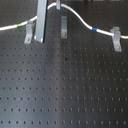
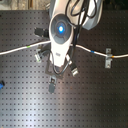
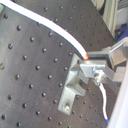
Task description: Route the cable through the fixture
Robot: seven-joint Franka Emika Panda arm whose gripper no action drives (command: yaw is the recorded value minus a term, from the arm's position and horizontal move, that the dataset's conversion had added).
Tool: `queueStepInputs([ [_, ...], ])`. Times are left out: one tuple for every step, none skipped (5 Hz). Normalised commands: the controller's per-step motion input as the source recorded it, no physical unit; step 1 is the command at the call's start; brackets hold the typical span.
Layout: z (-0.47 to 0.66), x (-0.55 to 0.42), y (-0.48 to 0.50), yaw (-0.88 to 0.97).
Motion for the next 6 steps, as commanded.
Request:
queueStepInputs([
  [0.2, -0.037, 0.066, 0.03],
  [0.39, -0.094, 0.137, 0.0],
  [0.29, -0.131, 0.151, 0.0],
  [0.26, -0.104, 0.25, 0.0],
  [0.16, -0.134, 0.315, 0.0],
  [0.29, -0.013, 0.207, -0.04],
])
